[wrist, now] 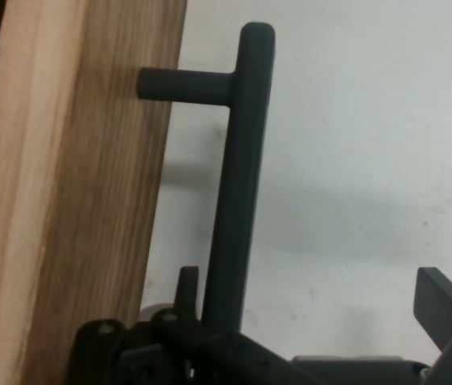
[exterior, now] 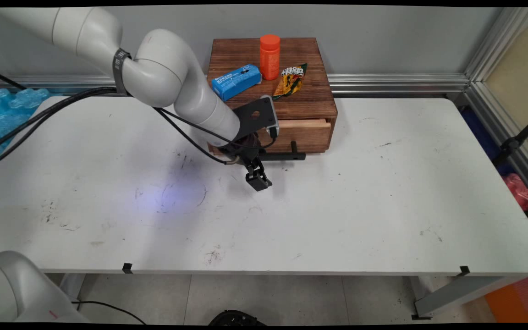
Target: Open the drawer
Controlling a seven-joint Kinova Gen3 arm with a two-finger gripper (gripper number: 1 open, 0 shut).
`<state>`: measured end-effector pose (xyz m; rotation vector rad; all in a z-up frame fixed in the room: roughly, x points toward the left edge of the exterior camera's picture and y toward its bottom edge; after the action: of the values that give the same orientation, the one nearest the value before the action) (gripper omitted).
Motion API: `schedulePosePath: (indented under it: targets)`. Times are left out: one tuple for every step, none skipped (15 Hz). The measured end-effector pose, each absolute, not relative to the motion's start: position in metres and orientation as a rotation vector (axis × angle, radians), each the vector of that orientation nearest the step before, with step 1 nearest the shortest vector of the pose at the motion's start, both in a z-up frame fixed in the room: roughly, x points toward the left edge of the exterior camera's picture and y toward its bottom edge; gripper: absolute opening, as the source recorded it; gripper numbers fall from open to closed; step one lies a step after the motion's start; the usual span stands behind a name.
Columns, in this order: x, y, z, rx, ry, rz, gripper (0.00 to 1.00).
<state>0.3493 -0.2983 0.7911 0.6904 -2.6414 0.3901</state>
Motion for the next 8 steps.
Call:
schedulePosePath:
  targets:
    - [0.348, -0.297, 0.791, 0.690, -2.641, 0.386, 1.00]
    - [0.348, -0.295, 0.791, 0.690, -2.641, 0.383, 1.00]
    - [0.347, -0.293, 0.791, 0.689, -2.641, 0.378, 1.00]
    - [0.345, -0.290, 0.791, 0.688, -2.642, 0.373, 1.00]
    - [0.344, -0.288, 0.791, 0.686, -2.642, 0.367, 1.00]
    - [0.343, -0.285, 0.791, 0.685, -2.643, 0.362, 1.00]
    - [0.342, -0.282, 0.791, 0.683, -2.644, 0.357, 1.00]
    - [0.341, -0.279, 0.791, 0.679, -2.646, 0.351, 1.00]
